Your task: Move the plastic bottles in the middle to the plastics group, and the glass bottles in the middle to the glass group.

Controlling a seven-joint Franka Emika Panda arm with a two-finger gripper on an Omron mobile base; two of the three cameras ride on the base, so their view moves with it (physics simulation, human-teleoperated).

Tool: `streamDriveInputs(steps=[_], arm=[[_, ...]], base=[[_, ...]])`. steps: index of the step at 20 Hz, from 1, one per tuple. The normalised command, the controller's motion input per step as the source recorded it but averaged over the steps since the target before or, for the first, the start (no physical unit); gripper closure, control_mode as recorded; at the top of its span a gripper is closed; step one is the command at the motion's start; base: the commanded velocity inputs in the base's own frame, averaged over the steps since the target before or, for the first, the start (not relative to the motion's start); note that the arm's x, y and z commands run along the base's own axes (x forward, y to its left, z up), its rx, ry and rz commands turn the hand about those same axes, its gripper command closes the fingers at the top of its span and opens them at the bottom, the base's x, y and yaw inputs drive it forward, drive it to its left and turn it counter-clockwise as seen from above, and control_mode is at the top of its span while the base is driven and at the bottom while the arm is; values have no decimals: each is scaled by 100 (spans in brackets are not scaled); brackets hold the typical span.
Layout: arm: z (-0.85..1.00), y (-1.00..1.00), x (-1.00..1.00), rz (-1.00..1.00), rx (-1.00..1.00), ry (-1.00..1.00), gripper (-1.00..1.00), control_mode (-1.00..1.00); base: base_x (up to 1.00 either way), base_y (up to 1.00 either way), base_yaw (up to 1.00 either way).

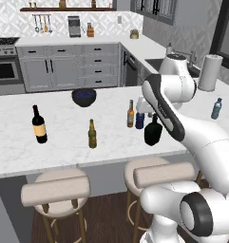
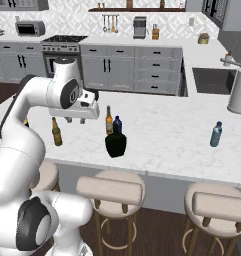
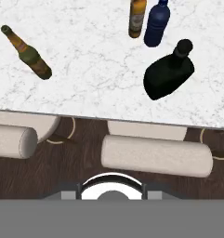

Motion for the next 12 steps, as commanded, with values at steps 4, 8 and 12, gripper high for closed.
streamDriveInputs(steps=[4, 8, 12], arm=[[-11, 0, -14, -1, 0, 3, -100, -100], [-1, 0, -20, -1, -2, 6, -100, -100], [-1, -30, 0, 0, -1, -19, -100, -100]], base=[[0, 0, 0], [0, 0, 0], [0, 0, 0]])
